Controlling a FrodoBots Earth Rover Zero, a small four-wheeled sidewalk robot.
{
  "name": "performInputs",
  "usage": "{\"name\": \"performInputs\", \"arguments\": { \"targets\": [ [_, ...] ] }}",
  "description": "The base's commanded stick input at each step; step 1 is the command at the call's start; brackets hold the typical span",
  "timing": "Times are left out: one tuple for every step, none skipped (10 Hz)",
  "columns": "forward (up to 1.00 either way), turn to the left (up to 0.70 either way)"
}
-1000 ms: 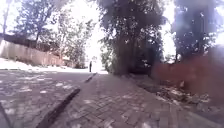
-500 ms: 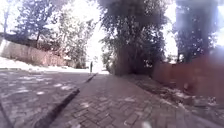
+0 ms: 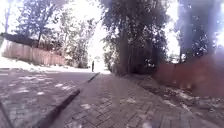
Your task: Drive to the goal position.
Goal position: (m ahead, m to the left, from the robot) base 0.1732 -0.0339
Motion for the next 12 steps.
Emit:
{"name": "performInputs", "arguments": {
  "targets": [
    [0.70,0.00],
    [0.70,0.00],
    [0.70,0.03],
    [0.70,0.19],
    [0.70,0.35],
    [0.70,0.35],
    [0.70,0.35],
    [0.70,0.22],
    [0.70,0.06],
    [0.70,0.00],
    [0.70,0.00],
    [0.70,0.00]
  ]
}}
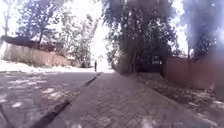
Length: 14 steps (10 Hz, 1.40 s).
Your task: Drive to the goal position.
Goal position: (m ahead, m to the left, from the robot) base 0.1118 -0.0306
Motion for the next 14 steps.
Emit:
{"name": "performInputs", "arguments": {
  "targets": [
    [0.70,0.00],
    [0.70,0.00],
    [0.70,0.00],
    [0.70,0.00],
    [0.70,0.00],
    [0.70,0.00],
    [0.70,0.00],
    [0.70,0.00],
    [0.70,0.00],
    [0.70,0.00],
    [0.70,0.00],
    [0.70,0.00],
    [0.70,-0.07],
    [0.70,-0.23]
  ]
}}
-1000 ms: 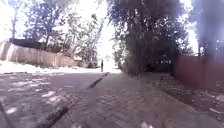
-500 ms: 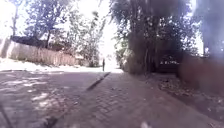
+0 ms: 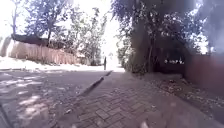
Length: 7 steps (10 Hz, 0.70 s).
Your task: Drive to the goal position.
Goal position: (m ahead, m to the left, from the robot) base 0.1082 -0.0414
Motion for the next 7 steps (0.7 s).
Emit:
{"name": "performInputs", "arguments": {
  "targets": [
    [0.70,-0.30],
    [0.70,-0.14],
    [0.70,-0.02],
    [0.70,-0.18],
    [0.70,-0.35],
    [0.70,-0.18],
    [0.70,-0.02]
  ]
}}
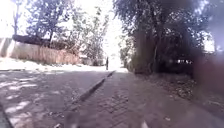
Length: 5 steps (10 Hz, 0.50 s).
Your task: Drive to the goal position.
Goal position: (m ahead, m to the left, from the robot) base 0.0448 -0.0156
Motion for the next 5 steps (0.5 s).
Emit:
{"name": "performInputs", "arguments": {
  "targets": [
    [0.70,0.00],
    [0.70,0.00],
    [0.70,0.00],
    [0.70,0.00],
    [0.70,0.00]
  ]
}}
